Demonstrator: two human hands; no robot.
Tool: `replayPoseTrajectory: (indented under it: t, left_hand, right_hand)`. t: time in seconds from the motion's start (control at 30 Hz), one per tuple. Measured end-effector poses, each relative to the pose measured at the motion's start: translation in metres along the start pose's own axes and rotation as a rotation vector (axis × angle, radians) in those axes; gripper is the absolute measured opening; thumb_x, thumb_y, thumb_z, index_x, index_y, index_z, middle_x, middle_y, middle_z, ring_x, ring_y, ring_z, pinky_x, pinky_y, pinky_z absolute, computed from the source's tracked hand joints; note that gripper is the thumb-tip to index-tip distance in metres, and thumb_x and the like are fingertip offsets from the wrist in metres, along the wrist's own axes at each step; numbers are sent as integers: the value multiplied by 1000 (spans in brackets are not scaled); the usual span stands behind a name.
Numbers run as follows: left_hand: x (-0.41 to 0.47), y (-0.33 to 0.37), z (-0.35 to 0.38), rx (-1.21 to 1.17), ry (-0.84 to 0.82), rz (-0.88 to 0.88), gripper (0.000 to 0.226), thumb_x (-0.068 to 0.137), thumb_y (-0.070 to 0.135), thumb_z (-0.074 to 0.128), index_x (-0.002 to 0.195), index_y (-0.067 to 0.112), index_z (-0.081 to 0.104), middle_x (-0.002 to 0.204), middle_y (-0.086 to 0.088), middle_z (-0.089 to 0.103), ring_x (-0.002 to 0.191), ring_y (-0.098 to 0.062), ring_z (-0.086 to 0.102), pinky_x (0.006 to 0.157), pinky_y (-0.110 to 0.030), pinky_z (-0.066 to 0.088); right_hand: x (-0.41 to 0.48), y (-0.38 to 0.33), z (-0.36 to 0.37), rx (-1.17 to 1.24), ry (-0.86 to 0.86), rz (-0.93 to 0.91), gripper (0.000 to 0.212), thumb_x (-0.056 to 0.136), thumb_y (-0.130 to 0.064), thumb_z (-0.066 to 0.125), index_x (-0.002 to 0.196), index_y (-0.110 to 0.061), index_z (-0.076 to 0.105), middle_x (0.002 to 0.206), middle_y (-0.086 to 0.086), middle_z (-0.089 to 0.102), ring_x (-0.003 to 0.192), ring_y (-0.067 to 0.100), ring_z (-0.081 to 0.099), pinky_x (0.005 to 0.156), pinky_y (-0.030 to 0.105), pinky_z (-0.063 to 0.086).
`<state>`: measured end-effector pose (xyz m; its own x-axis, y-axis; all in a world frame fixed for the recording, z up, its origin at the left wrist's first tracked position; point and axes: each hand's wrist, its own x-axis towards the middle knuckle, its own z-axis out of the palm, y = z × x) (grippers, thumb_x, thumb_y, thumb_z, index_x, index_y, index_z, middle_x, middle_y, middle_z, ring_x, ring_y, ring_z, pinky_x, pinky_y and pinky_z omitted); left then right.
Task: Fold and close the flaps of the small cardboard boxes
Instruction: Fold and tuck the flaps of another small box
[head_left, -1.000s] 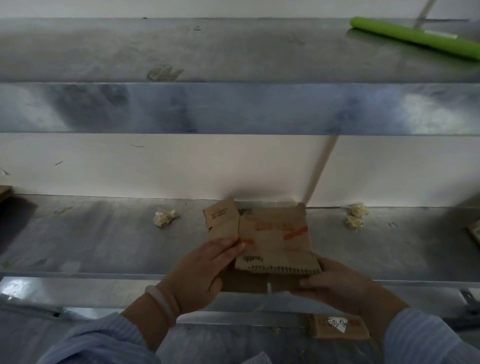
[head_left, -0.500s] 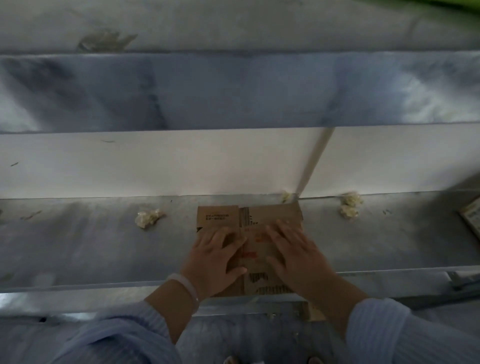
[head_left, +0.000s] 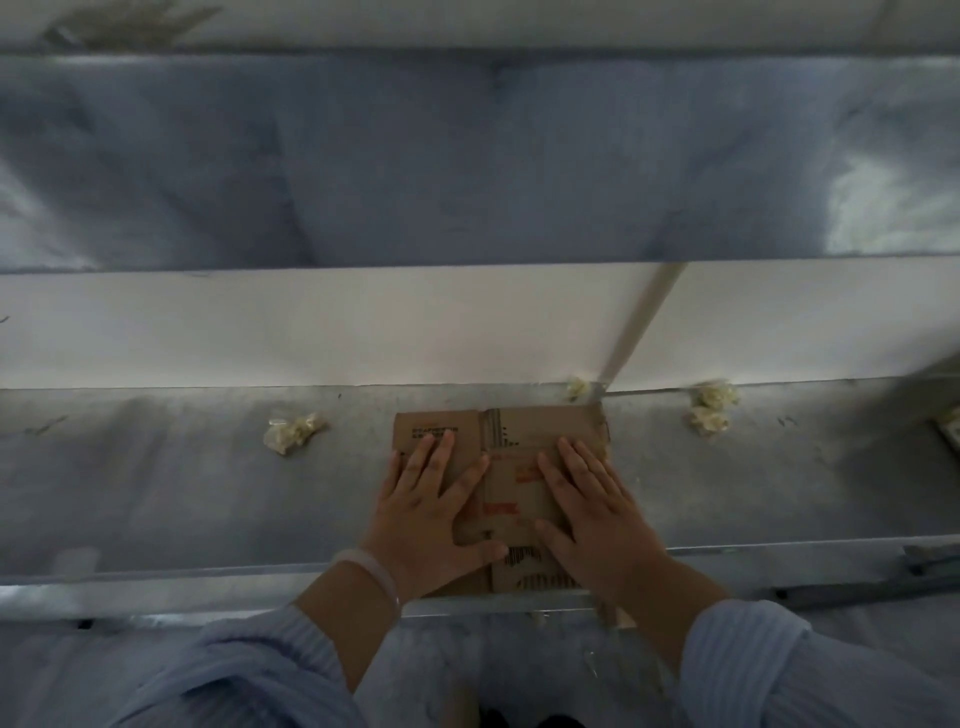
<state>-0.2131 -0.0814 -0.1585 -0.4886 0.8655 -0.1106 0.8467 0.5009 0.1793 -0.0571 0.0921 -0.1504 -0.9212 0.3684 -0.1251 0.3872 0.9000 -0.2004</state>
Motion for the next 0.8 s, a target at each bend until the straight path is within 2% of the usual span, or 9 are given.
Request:
replayPoseTrajectory:
  t: [0.03,0.1,0.17,0.27,0.37,0.43,0.53,0.63,0.8]
  left_hand:
    - [0,-2,-3,-38,-9,2,93,64,93,3,146,48,-4,155,5,-21,144,-19,-18,117,-46,-10]
    - [-5,-7,-8,-130,-14,-45,93,68,90,5,148,42,7,156,10,-15,146,-17,-11,119,-41,-4]
    - [-18,-6,-14,-167,66,-216,93,70,83,16,148,33,23,158,6,9,144,-20,10,117,-39,15]
    - [-44,8,-23,-116,190,-501,84,75,78,38,140,25,39,133,0,45,121,-22,41,100,-38,39]
    - [-57,20,-28,-221,64,-663,72,73,72,55,125,24,44,114,1,51,106,-21,53,88,-36,47]
    - [-64,24,-27,-409,26,-767,69,67,65,68,115,21,45,107,1,50,97,-20,56,82,-37,50]
    - [-84,26,-21,-693,87,-884,67,66,48,80,112,12,48,106,-4,54,89,-19,57,73,-29,51]
    - [-116,26,-21,-722,97,-946,43,78,42,73,101,12,52,101,-4,61,78,-13,55,55,-18,39]
    - [-182,6,-37,-698,269,-962,29,84,44,64,87,20,48,85,1,62,73,-14,61,57,-28,48]
  right_hand:
    - [0,1,-4,43,-12,9,81,84,-65,14,154,-25,7,158,-7,-10,148,14,-7,116,25,-13]
    - [-3,3,-11,137,-31,74,75,93,-60,27,154,-23,5,159,-11,-8,148,11,-5,116,23,-8]
    - [-12,4,-20,206,10,225,77,93,-57,43,154,-20,14,159,-7,12,145,15,10,120,30,11]
    - [-26,8,-30,141,94,465,62,87,-61,49,137,-26,43,135,-1,46,126,21,39,106,36,34]
    - [-31,10,-34,218,25,552,49,81,-62,56,118,-30,58,111,-4,62,105,21,57,93,38,48]
    - [-34,13,-34,368,-30,604,48,75,-61,65,111,-30,59,102,-5,66,94,19,63,83,38,55]
    - [-41,13,-31,564,-85,616,43,71,-55,75,100,-25,64,98,-5,68,84,15,64,74,33,56]
    - [-50,1,-31,672,-81,551,36,76,-41,79,101,-20,63,98,-2,66,83,15,60,63,26,46]
    - [-57,-51,-33,705,-62,365,26,80,-39,74,95,-23,61,93,-8,63,81,8,58,59,21,41]
